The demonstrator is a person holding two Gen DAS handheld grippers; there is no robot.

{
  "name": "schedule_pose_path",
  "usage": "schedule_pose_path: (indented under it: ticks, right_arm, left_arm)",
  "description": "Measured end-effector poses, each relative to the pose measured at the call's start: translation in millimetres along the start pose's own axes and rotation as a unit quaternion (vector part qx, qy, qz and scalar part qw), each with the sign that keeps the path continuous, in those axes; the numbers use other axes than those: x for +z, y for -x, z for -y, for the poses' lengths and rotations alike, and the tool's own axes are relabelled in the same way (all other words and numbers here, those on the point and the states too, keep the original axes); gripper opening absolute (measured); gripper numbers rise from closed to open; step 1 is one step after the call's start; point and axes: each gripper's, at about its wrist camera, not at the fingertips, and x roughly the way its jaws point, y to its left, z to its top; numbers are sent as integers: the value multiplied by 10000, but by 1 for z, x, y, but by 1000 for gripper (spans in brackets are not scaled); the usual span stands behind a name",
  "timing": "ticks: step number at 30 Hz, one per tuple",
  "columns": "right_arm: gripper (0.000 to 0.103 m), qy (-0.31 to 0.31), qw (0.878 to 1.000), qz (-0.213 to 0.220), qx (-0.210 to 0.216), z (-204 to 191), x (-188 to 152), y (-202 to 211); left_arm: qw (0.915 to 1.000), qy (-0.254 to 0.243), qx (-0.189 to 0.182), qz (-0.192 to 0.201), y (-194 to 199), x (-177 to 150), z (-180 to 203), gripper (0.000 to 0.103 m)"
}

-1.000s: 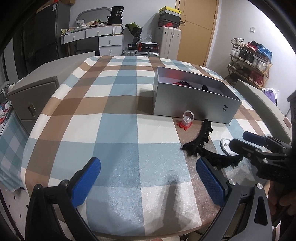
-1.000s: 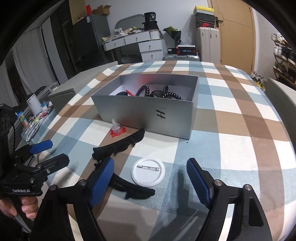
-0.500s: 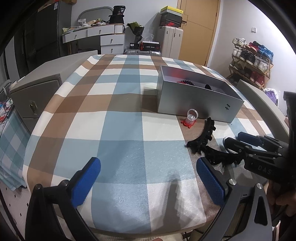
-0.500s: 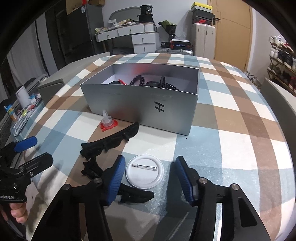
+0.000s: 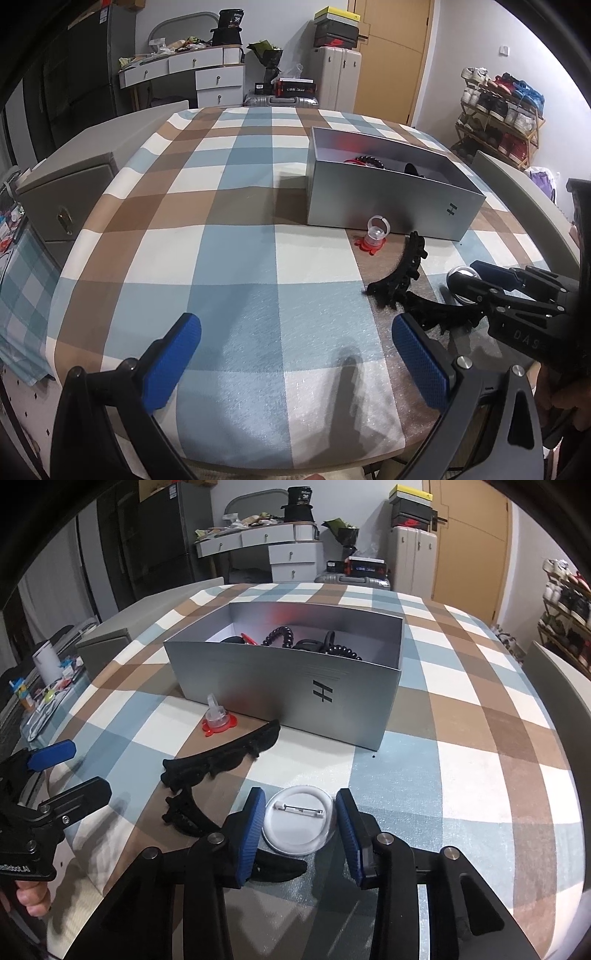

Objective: Organize jewelry

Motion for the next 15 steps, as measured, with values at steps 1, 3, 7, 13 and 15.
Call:
schedule_pose_path:
  ticks: [1,3,7,13,15]
  right_arm:
    - [38,-30,10000,15,31,1,-1,1]
    - [31,-103,9999,47,78,4,-4,4]
    - [26,-268,9994,79,197,12,-6,6]
    - [15,-173,9997,99,129,11,-5,5]
    - [11,-230,9995,113,179,14,-5,5]
  left_arm:
    - [10000,-10,3,0,0,0,0,101]
    - [10000,-26,32,21,1,1,1,101]
    - [10000,-84,34,-8,-1,3,3,101]
    - [9999,-81,74,-58,-3,3,4,101]
    - [9999,-79,82,-59,-2,3,5,101]
